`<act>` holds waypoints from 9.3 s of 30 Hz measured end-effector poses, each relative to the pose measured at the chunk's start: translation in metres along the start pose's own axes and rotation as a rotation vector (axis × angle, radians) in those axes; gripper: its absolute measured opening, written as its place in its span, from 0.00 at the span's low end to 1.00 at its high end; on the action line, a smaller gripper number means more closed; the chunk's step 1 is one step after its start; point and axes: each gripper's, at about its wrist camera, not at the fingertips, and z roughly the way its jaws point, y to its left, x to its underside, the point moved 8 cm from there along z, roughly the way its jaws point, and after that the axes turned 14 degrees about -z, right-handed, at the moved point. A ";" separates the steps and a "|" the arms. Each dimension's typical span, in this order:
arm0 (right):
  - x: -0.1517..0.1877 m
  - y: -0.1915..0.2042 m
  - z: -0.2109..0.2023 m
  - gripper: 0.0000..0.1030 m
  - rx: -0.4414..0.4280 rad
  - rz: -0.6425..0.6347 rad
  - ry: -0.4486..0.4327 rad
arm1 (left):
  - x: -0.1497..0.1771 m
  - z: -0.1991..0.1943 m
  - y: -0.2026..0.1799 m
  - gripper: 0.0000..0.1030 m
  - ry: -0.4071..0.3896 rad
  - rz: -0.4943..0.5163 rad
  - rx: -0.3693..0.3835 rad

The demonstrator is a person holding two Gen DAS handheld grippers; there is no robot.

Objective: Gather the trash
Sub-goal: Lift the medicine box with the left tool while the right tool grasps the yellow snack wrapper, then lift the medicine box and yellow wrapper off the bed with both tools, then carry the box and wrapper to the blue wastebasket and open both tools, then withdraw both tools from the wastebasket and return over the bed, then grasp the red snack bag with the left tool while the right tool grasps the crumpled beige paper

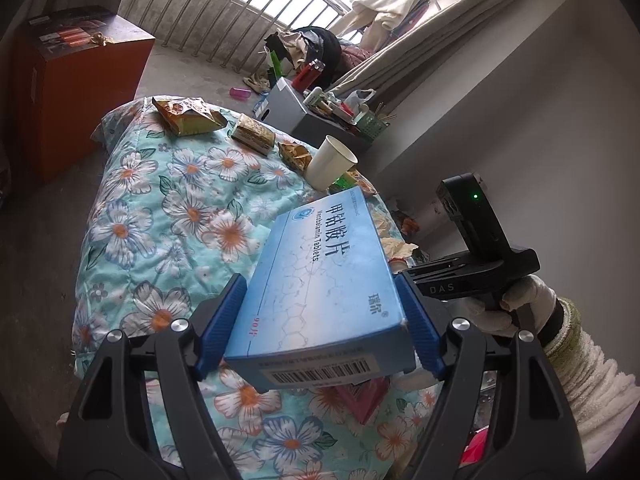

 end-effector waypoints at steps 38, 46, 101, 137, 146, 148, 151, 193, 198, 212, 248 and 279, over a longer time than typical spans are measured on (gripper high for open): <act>0.102 -0.062 -0.219 0.02 -0.036 0.199 -0.714 | 0.022 -0.010 -0.138 0.69 -0.058 0.137 0.106; 0.172 -0.093 -0.223 0.02 -0.019 0.275 -0.733 | 0.058 0.031 -0.197 0.69 0.021 0.219 0.172; 0.000 0.079 0.006 0.57 0.299 -0.510 0.076 | 0.061 -0.043 0.104 0.76 -0.155 -0.237 -0.234; 0.114 0.039 -0.203 0.07 -0.199 0.037 -0.763 | 0.138 0.030 0.029 0.84 0.433 0.597 -0.233; 0.202 -0.003 -0.174 0.07 -0.236 0.259 -0.823 | 0.157 0.043 0.034 0.84 0.459 0.792 -0.400; 0.218 -0.013 -0.169 0.07 -0.254 0.305 -0.848 | 0.157 0.046 0.033 0.84 0.459 0.782 -0.424; 0.242 -0.027 -0.169 0.07 -0.268 0.347 -0.886 | 0.158 0.048 0.031 0.81 0.457 0.766 -0.456; 0.596 -0.479 -0.063 0.42 0.108 1.414 -0.826 | 0.421 0.545 -0.392 0.82 0.729 0.560 0.037; 0.612 -0.476 -0.022 0.42 0.118 1.490 -0.773 | 0.421 0.554 -0.377 0.82 0.743 0.507 0.029; 0.562 -0.312 -0.119 0.59 0.495 1.245 -0.887 | 0.352 0.372 -0.418 0.86 0.470 0.555 0.294; 0.200 -0.048 -0.126 0.94 0.099 0.382 -0.890 | 0.098 0.018 -0.097 0.86 -0.121 0.219 0.039; -0.014 -0.139 -0.032 0.94 -0.078 0.176 -0.336 | 0.005 0.215 -0.039 0.74 0.276 0.322 -0.261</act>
